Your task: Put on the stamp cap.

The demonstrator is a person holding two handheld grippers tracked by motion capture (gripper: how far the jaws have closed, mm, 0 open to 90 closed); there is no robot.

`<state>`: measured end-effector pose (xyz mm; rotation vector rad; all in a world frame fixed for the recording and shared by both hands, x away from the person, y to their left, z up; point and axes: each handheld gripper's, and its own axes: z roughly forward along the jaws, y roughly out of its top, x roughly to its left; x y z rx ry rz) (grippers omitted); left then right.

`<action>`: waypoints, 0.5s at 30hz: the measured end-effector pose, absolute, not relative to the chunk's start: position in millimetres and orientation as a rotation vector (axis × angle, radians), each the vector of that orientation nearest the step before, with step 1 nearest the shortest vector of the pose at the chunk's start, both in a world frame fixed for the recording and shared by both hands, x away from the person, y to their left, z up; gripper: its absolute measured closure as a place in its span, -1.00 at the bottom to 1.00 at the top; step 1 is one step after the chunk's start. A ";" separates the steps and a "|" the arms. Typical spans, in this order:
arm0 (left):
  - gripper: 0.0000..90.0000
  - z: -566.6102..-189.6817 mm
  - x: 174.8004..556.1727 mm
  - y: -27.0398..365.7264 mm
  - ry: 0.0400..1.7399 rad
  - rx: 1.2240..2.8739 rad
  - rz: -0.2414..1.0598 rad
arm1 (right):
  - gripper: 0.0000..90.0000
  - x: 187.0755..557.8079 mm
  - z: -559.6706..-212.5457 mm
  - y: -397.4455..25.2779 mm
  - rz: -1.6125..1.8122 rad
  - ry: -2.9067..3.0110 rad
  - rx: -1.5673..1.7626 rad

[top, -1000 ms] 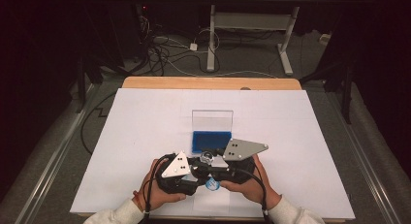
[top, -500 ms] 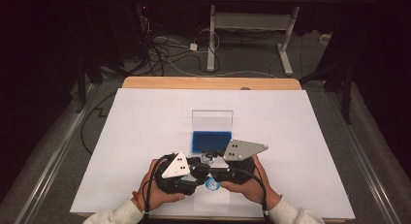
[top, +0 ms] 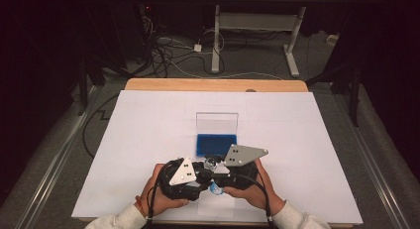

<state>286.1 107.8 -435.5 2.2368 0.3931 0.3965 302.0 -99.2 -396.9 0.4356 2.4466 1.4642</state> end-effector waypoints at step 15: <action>-0.22 -439.3 286.1 106.6 0.373 2.208 0.374 | 0.28 304.8 -401.4 -98.9 1.465 2.467 0.484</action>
